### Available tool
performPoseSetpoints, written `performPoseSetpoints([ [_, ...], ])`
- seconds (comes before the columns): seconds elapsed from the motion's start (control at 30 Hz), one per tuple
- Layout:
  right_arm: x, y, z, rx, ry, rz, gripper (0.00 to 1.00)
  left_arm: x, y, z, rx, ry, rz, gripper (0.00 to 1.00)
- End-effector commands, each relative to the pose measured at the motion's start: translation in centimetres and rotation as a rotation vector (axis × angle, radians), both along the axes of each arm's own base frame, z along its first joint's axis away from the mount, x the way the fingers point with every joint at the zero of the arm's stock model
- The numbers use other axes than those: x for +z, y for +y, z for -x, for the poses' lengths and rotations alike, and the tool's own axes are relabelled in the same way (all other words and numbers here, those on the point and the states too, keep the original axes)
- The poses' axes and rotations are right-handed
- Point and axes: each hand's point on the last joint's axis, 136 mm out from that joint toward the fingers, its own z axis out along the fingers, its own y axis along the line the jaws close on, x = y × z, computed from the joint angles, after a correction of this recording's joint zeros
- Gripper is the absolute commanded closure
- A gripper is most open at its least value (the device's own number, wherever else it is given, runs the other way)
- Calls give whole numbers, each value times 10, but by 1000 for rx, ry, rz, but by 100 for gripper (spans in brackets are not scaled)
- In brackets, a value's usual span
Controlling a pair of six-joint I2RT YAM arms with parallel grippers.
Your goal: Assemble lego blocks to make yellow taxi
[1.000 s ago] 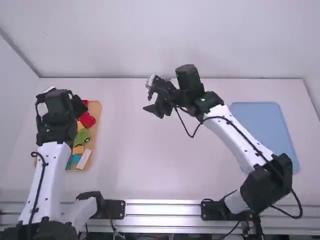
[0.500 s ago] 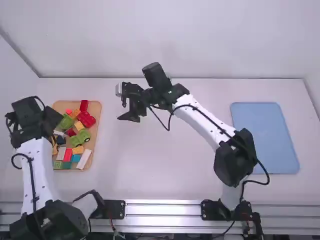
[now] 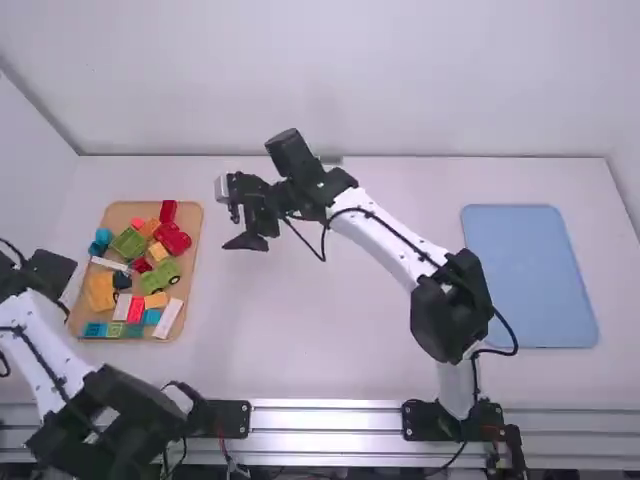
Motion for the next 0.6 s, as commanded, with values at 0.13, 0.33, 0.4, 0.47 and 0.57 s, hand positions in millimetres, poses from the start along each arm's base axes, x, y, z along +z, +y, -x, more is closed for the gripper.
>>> performPoseSetpoints([
  [0.13, 11, 5, -17, -30, -73, -33, 2, -27, -19, -47, -618, 81, 234, 1],
  [0.33, 16, 8, -21, -34, -102, -55, 2, -82, 24, -18, -557, 572, 316, 1],
  [0.4, 18, 8, -22, -34, -108, -61, 2, -89, 33, -15, -517, 626, 310, 1],
  [0.47, 19, 9, -22, -34, -113, -65, 2, -106, 43, -23, -570, 657, 286, 1],
  [0.57, 20, 9, -23, -34, -119, -70, 2, -125, 40, -41, -786, 643, 251, 7],
])
